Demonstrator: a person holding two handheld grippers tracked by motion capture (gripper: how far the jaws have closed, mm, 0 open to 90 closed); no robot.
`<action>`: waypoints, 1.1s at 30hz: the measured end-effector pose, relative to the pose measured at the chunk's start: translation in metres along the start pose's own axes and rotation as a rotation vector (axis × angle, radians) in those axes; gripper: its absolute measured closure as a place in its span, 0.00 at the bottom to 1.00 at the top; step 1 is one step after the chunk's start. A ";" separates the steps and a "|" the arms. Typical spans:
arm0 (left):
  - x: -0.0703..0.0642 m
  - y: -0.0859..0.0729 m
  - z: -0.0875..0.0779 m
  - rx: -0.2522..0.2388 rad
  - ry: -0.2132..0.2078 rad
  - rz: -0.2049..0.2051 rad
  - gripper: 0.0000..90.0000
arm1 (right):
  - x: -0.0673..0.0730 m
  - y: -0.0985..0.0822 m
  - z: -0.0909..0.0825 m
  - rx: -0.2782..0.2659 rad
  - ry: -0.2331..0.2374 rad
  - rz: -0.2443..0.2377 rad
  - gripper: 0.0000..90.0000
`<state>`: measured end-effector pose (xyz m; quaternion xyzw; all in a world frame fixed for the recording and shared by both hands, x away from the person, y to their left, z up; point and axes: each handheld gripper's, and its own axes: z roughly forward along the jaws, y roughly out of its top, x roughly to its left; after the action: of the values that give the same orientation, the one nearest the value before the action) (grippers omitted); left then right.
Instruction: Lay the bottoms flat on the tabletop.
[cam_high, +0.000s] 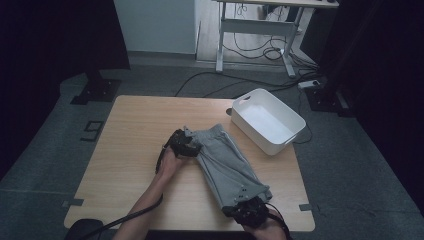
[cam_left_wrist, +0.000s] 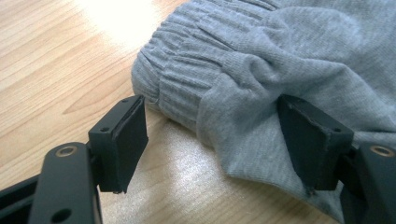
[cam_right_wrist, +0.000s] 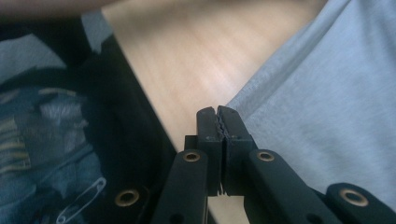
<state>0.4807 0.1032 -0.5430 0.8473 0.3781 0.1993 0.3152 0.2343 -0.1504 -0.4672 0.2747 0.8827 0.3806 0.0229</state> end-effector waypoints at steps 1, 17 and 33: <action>0.001 0.000 0.000 0.000 -0.003 -0.001 0.28 | 0.000 -0.003 0.006 0.014 0.012 0.007 0.98; -0.005 0.013 -0.042 -0.076 -0.114 -0.003 0.18 | -0.041 -0.009 0.007 -0.021 -0.130 0.098 0.44; -0.113 -0.030 -0.072 -0.057 -0.255 0.130 0.02 | -0.125 -0.037 -0.005 -0.004 -0.497 0.263 0.27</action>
<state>0.3523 0.0600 -0.5223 0.8792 0.2733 0.1207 0.3712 0.3217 -0.2366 -0.5103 0.4716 0.8061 0.3028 0.1898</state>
